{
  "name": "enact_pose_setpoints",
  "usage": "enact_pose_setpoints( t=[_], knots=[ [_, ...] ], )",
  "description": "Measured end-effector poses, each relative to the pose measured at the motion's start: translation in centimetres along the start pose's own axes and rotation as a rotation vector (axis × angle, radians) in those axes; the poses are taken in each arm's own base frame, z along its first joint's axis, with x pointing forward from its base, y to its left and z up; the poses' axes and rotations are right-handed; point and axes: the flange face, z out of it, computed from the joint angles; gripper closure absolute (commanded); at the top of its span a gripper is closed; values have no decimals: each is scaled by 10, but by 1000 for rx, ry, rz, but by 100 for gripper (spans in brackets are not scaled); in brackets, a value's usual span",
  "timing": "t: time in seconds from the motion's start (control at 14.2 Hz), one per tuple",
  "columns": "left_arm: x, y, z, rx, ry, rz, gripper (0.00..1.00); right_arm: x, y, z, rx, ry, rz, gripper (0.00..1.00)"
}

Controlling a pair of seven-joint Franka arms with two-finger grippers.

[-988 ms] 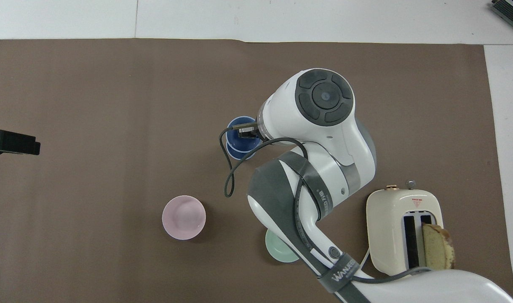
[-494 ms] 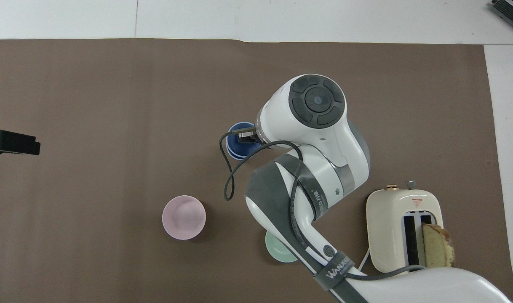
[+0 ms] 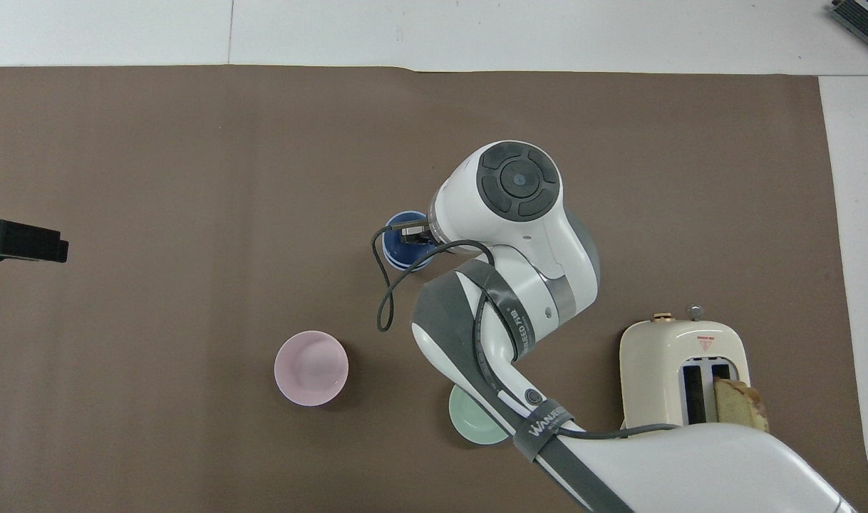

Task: Stack blue cups with both arms
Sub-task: 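Lower the blue cup into the first cup and open the right gripper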

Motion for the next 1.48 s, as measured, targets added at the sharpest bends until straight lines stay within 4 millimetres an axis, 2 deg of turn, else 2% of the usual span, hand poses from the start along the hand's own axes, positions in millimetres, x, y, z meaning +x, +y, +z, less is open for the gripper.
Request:
enact_pose_setpoints(
  t=[0.56, 0.63, 0.71, 0.99, 1.06, 1.13, 1.2, 1.48],
  knots=[
    [0, 0, 0, 0, 0, 0, 0, 0, 1, 8, -3, -8, 0, 100],
    [0, 0, 0, 0, 0, 0, 0, 0, 1, 8, -3, -8, 0, 88],
    [0, 0, 0, 0, 0, 0, 0, 0, 1, 8, -3, -8, 0, 83],
    [0, 0, 0, 0, 0, 0, 0, 0, 1, 7, -3, -7, 1, 78],
    [0, 0, 0, 0, 0, 0, 0, 0, 1, 7, -3, -7, 1, 63],
    [0, 0, 0, 0, 0, 0, 0, 1, 1, 7, -3, -7, 1, 24],
    [0, 0, 0, 0, 0, 0, 0, 1, 2, 7, -3, -6, 1, 0],
    [0, 0, 0, 0, 0, 0, 0, 9, 14, -1, -6, 11, 20, 0]
  ],
)
